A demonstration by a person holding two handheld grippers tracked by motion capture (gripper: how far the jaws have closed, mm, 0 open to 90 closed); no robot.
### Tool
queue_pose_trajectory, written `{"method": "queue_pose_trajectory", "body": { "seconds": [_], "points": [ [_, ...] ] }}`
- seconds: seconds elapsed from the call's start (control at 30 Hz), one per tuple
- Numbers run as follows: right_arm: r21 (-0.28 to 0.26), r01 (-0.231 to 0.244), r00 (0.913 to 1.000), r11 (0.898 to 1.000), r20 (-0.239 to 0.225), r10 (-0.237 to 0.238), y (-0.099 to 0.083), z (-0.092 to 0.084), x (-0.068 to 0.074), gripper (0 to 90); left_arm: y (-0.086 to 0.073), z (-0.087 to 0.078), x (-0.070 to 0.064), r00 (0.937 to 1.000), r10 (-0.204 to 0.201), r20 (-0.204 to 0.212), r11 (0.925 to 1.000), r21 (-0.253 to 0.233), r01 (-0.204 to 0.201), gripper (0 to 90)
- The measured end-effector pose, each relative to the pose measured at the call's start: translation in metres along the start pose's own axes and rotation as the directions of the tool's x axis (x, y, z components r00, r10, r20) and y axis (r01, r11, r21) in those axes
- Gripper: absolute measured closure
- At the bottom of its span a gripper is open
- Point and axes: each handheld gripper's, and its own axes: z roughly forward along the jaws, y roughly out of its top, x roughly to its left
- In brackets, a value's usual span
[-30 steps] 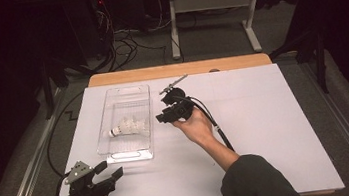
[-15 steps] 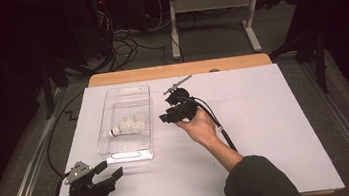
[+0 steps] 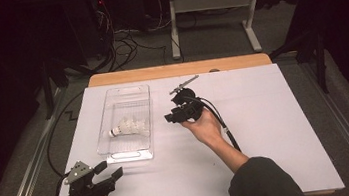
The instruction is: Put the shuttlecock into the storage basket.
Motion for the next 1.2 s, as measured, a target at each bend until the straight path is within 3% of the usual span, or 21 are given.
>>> {"method": "queue_pose_trajectory", "body": {
  "seconds": [1.2],
  "points": [
    [-0.012, -0.030, 0.9991, 0.999, 0.029, 0.031, -0.022, -0.016, -0.018, 60.1, 0.000, 0.000, 0.000, 1.0000, -0.001, 0.000, 1.0000, 0.000, 0.001, 32.8]
  ]
}}
